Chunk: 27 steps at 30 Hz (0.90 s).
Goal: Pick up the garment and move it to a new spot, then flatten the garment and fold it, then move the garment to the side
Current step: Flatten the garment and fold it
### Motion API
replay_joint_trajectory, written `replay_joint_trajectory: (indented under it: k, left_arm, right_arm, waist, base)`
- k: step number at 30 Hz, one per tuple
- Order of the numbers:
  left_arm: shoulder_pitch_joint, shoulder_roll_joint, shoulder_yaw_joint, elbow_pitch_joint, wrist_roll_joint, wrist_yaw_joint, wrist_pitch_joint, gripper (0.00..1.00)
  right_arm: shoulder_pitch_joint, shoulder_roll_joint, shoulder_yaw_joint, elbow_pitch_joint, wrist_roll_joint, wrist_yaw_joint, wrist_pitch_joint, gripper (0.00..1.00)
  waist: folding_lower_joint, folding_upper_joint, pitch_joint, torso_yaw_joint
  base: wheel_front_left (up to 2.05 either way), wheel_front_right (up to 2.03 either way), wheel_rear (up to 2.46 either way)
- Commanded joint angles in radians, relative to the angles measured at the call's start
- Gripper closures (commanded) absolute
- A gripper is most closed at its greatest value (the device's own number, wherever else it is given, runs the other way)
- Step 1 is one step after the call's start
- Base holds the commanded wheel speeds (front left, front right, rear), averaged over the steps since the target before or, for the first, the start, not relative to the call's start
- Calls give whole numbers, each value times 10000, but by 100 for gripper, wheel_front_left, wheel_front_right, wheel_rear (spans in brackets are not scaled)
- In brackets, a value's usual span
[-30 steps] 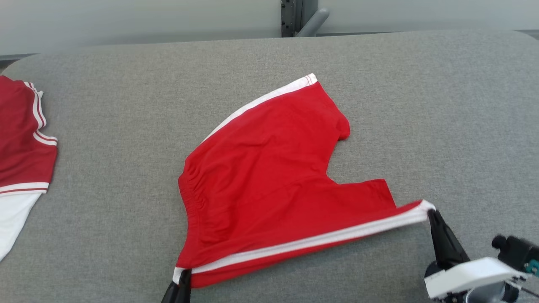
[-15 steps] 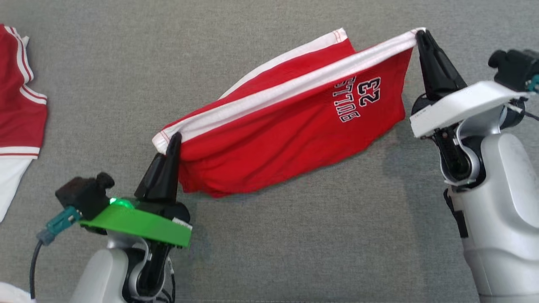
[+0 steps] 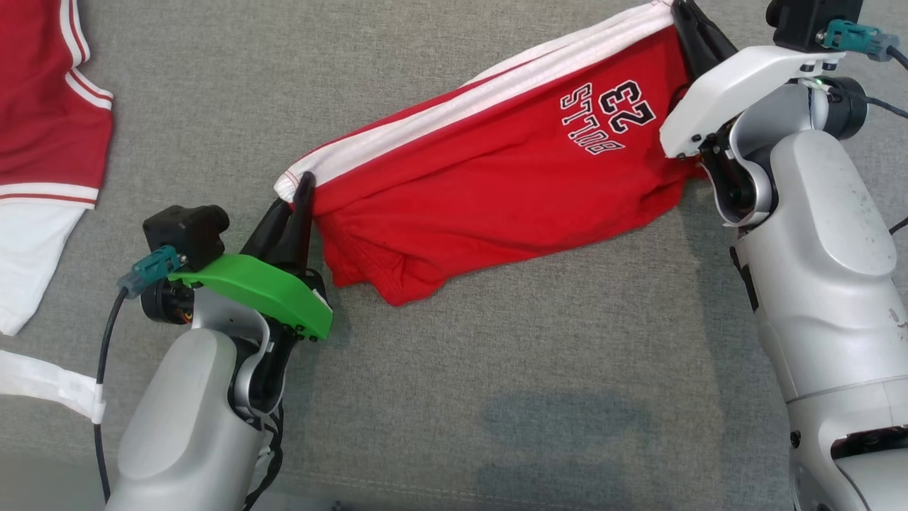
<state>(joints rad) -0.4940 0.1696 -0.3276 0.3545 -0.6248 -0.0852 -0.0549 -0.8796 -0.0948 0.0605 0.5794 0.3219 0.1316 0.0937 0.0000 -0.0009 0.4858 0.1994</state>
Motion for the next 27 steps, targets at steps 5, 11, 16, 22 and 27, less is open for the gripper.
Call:
replay_joint_trajectory:
  k: [5,11,16,22,27]
  left_arm:
    - [-116,17,-199,371,52,-113,-181,0]
    - [771,436,-208,-264,559,190,-999,0]
    - [1786,751,-401,-1351,1433,805,-1693,0]
    - [2648,542,-570,-2163,2150,1182,-2038,0]
    - [2777,124,-447,-2646,2555,1093,-2107,0]
  right_arm:
    - [-277,108,47,698,-267,-18,-179,0]
    - [67,-66,563,148,-25,-13,297,0]
    - [397,-574,866,-516,46,-13,1561,0]
    - [695,-897,859,-742,-346,-13,2955,0]
    - [728,-979,646,-544,-815,-13,3422,0]
  waist:
    - [0,9,-56,-6]
    - [0,9,-549,-348]
    - [0,9,-899,-428]
    - [0,9,-903,-126]
    - [0,9,-599,293]
  base:
    - [0,0,0]
    - [0,0,0]
    - [0,0,0]
    - [0,0,0]
    - [0,0,0]
